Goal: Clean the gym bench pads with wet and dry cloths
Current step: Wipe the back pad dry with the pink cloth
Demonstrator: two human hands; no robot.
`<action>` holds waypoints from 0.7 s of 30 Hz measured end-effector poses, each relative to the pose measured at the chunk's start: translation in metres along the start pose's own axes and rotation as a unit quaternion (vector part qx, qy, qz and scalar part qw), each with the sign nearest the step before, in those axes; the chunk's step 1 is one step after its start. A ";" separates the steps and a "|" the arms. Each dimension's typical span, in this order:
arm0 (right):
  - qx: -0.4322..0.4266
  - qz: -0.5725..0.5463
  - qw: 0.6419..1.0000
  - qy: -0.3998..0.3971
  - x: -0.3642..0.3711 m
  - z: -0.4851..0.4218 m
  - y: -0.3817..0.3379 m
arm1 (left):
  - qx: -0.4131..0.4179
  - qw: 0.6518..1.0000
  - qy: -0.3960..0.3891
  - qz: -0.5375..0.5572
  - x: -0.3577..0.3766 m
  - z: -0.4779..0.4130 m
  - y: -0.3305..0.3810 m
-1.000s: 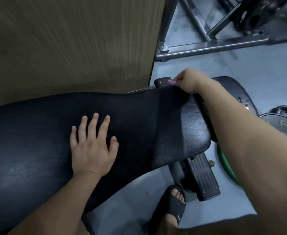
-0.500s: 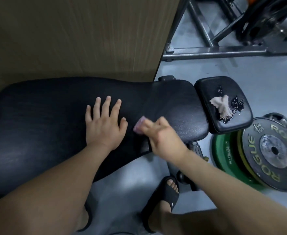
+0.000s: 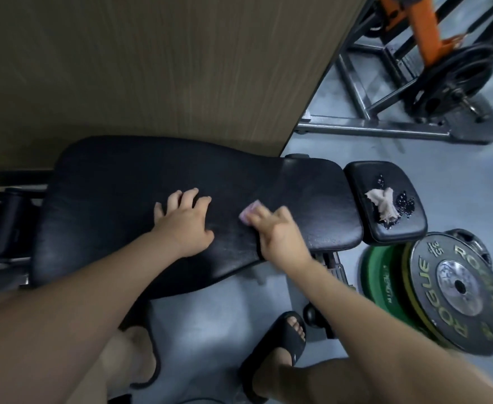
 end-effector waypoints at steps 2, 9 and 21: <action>-0.042 -0.030 0.999 -0.016 0.002 0.033 -0.033 | 0.000 1.000 -0.009 0.002 0.003 0.009 -0.011; 0.264 -0.296 0.915 0.072 -0.033 0.079 0.018 | 0.013 1.000 0.001 0.028 0.016 0.028 -0.021; 0.404 -0.287 0.865 0.072 -0.025 0.081 0.053 | 0.051 0.998 0.011 0.032 0.001 0.036 0.007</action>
Point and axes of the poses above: each hand's wrist, its own z-axis away from the middle knuckle, its own x-axis out of the palm, y = z × x, the point moved 9 cm from there along -z, towards the middle knuckle, and after that the axes turned 5 degrees about -x, right-handed, at the moved point
